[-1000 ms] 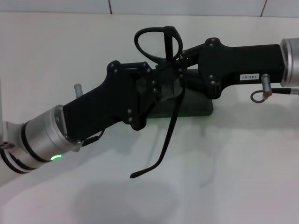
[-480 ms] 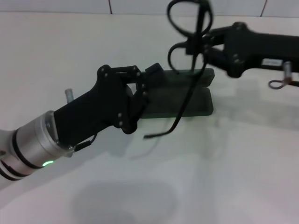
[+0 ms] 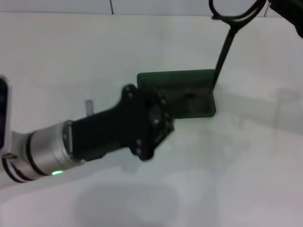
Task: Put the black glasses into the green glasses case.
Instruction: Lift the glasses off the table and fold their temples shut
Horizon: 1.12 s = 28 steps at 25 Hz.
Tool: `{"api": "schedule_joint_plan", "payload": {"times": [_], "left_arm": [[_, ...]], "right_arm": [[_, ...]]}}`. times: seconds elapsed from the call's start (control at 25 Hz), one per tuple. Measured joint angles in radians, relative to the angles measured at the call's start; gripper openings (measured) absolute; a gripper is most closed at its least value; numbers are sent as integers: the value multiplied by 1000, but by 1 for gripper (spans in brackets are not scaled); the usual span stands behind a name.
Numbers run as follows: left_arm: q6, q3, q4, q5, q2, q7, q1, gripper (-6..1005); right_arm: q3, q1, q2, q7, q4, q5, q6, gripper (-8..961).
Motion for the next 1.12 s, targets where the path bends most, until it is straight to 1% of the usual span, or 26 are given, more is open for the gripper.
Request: {"api": "schedule_joint_plan", "payload": {"times": [0.08, 0.16, 0.28, 0.36, 0.4, 0.44, 0.48, 0.52, 0.6, 0.68, 0.8, 1.12], "left_arm": [[20, 24, 6, 19, -3, 1, -17, 43], [42, 33, 8, 23, -7, 5, -26, 43], [74, 35, 8, 8, -10, 12, -29, 43], [84, 35, 7, -8, -11, 13, -28, 44], [88, 36, 5, -21, -11, 13, -25, 44], [90, 34, 0, -40, -11, 10, -22, 44], [90, 34, 0, -40, -11, 10, -22, 44], [90, 33, -3, -47, -11, 9, -21, 44], [87, 31, -14, -68, -11, 8, -20, 44], [78, 30, -28, -95, -11, 8, -19, 43], [46, 30, -46, -133, -12, 3, -19, 43], [2, 29, -47, -144, -11, -15, -22, 43]], "right_arm": [[-11, 23, 1, -32, 34, 5, 22, 105], [-47, 56, 0, -61, 77, -2, 59, 105], [-134, 90, 2, -105, 126, -4, 131, 105], [-206, 101, 5, -127, 137, -2, 185, 105], [-247, 106, 7, -135, 138, 2, 215, 105], [-315, 114, 7, -142, 138, 9, 261, 105], [-315, 114, 7, -142, 138, 9, 261, 105], [-362, 121, 7, -142, 134, 11, 290, 105], [-403, 128, 7, -142, 130, 12, 313, 105], [-432, 135, 7, -140, 130, 13, 320, 104], [-444, 144, 7, -137, 131, 11, 325, 104], [-474, 156, 7, -135, 137, 2, 346, 104]]}}
